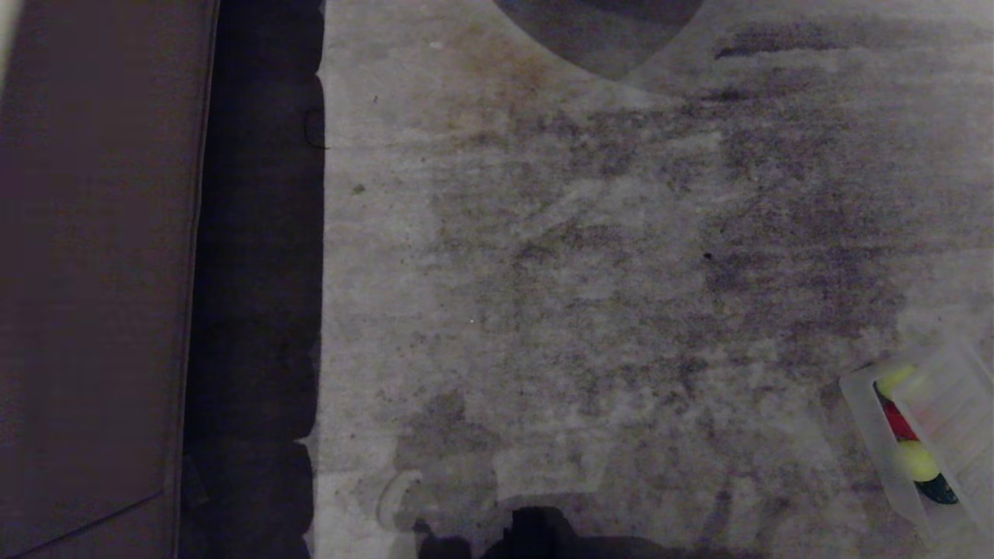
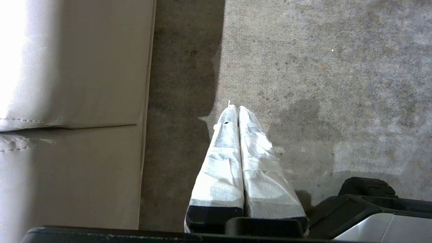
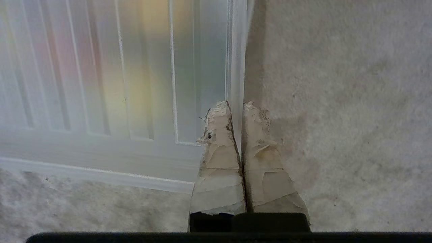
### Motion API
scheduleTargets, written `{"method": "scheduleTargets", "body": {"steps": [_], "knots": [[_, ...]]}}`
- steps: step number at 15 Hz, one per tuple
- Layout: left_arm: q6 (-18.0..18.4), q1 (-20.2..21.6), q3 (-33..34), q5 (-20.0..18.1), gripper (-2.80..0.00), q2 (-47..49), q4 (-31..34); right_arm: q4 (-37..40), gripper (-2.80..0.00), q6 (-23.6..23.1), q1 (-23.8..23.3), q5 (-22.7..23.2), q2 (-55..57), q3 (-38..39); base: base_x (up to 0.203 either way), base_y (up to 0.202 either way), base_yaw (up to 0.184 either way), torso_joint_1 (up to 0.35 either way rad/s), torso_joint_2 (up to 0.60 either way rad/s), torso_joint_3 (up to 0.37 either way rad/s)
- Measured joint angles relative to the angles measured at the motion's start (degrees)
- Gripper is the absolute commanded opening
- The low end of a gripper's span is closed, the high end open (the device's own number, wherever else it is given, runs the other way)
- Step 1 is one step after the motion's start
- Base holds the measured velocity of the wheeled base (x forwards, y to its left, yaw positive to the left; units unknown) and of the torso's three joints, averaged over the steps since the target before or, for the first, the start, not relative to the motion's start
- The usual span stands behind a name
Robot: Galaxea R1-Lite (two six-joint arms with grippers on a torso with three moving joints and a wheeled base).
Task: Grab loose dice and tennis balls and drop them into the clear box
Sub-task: Close the lid
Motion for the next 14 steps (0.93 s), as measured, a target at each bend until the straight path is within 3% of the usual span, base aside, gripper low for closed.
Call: {"method": "scheduleTargets", "body": {"steps": [13,14], "knots": [[0.0,0.0,0.0,0.0,-2.80,0.0,0.0,-1.1,-2.80,0.3,0.9,-0.4,4.5,-1.2,0.000,0.000,0.000,0.000,0.00,0.000],[0.0,0.0,0.0,0.0,-2.80,0.0,0.0,-1.1,0.00,0.3,0.9,-0.4,4.6,-1.2,0.000,0.000,0.000,0.000,0.00,0.000]]}}
